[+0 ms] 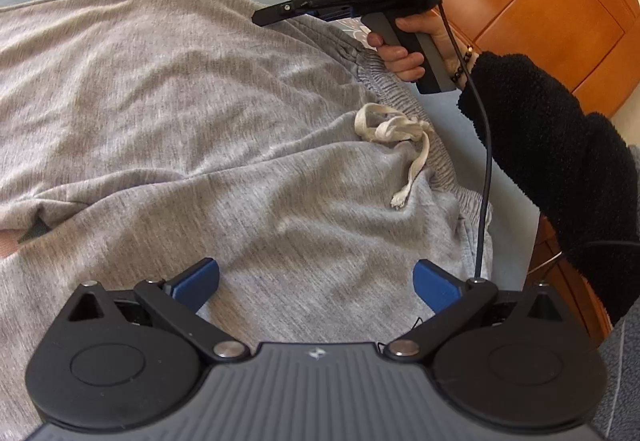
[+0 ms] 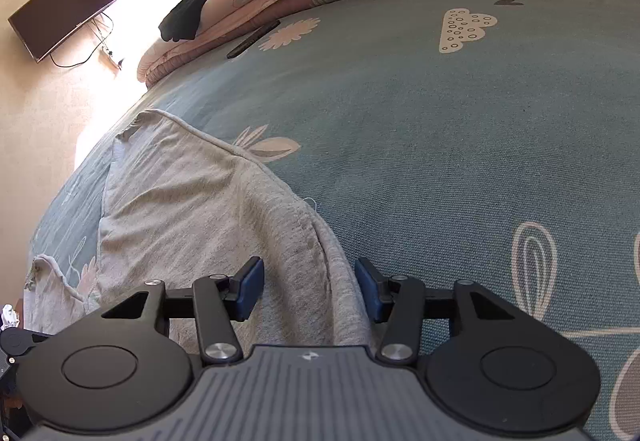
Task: Fold clothes
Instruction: 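Close the right gripper on the T-shirt edge while the left gripper approaches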
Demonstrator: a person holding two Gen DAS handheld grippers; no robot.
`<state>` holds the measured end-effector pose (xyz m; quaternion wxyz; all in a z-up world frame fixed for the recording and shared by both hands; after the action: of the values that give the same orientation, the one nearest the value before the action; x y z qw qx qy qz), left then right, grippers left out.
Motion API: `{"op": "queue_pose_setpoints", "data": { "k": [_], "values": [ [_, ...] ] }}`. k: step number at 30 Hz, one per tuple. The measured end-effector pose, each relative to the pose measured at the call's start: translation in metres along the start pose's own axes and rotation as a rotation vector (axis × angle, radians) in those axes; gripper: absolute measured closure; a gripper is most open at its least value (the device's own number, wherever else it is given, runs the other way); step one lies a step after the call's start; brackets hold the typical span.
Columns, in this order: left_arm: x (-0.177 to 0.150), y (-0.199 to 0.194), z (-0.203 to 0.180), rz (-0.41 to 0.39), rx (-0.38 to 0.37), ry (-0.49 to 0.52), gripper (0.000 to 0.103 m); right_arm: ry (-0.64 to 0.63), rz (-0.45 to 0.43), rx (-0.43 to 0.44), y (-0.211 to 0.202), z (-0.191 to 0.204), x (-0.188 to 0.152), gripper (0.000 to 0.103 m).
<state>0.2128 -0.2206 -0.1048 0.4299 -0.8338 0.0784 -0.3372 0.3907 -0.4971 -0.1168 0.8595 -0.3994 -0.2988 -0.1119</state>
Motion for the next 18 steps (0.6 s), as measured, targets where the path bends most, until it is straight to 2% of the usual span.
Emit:
{"op": "queue_pose_setpoints", "data": {
  "k": [1, 3, 5, 6, 8, 11, 14, 16, 18],
  "values": [
    [0.004, -0.004, 0.002, -0.008, 0.020, -0.004, 0.001, -0.020, 0.008, -0.004, 0.000, 0.001, 0.000, 0.058],
    [0.016, -0.017, 0.003, -0.062, 0.071, 0.040, 0.001, -0.030, 0.014, -0.017, -0.001, 0.002, -0.001, 0.082],
    [0.033, -0.031, 0.003, -0.125, 0.115, 0.103, 0.001, -0.056, 0.010, -0.037, -0.002, 0.007, -0.004, 0.093],
    [0.041, -0.035, 0.003, -0.150, 0.142, 0.132, 0.001, -0.084, 0.006, -0.051, -0.003, 0.012, -0.007, 0.093],
    [0.067, -0.040, 0.006, -0.209, 0.241, 0.227, 0.001, -0.139, -0.004, -0.079, -0.005, 0.022, -0.012, 0.094],
    [0.102, -0.031, 0.018, -0.242, 0.419, 0.394, 0.001, -0.234, -0.038, -0.137, -0.011, 0.043, -0.015, 0.095],
    [0.129, -0.009, 0.037, -0.214, 0.615, 0.582, 0.003, -0.323, -0.060, -0.182, -0.017, 0.065, -0.017, 0.095],
    [0.141, 0.005, 0.051, -0.168, 0.659, 0.651, 0.016, -0.388, -0.077, -0.205, -0.024, 0.082, -0.020, 0.095],
    [0.152, 0.017, 0.064, -0.116, 0.678, 0.690, 0.018, -0.447, -0.090, -0.217, -0.029, 0.098, -0.023, 0.096]
  ]
}}
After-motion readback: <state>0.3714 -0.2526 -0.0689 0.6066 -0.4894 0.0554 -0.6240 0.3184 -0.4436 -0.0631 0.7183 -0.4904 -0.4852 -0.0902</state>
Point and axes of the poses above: each gripper's, at about its wrist camera, not at the fingertips, and y roughly the way its jaws point, z to its left, x to its top, the point moved 3 cm from there along y, roughly the way its jaws point, and after that the axes turned 4 degrees about x, right-handed, at the moved point
